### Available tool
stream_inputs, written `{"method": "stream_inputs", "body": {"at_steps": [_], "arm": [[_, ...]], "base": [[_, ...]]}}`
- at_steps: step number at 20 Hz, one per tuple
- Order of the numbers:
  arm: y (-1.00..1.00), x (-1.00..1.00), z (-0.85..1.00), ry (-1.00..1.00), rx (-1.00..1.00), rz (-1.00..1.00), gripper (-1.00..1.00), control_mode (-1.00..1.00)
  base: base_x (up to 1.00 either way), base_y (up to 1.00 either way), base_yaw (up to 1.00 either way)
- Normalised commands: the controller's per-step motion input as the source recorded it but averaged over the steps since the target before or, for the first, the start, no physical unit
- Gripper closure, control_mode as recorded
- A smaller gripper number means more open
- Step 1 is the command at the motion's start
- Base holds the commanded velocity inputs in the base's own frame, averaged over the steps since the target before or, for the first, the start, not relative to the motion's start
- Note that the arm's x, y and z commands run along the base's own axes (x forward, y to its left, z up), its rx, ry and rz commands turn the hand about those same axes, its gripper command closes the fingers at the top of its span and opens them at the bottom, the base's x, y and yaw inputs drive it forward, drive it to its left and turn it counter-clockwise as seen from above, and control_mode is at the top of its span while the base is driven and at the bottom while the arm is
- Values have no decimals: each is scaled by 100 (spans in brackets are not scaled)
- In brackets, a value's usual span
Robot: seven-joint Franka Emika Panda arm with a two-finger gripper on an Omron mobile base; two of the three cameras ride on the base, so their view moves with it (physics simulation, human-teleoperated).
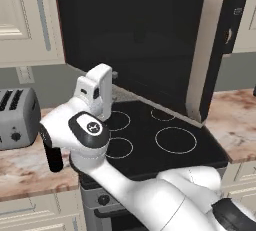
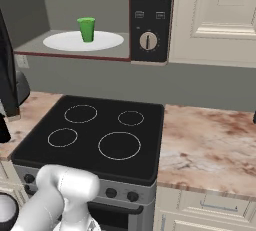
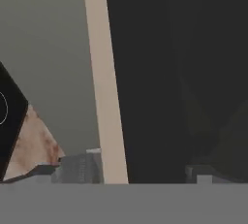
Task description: Place the microwavable item in the microwave. Then, close the microwave door and press the start button.
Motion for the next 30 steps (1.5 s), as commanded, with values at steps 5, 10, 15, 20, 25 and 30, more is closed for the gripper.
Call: {"method": "stream_inputs", "body": {"at_steps": [5,10,15,20,25,30], "arm": [[-90,6,7,0,45,14,-100,-100],[-65,27,7,0,31,11,-100,-100],[-61,39,2,0,22,15,-100,-100],[-34,49,4,0,6,24,-100,-100],[-18,73,1,0,0,35,-100,-100],[-6,69,4,0,0,39,-100,-100]], "base": [[0,0,0],[0,0,0],[0,0,0],[0,0,0],[0,0,0],[0,0,0]]}}
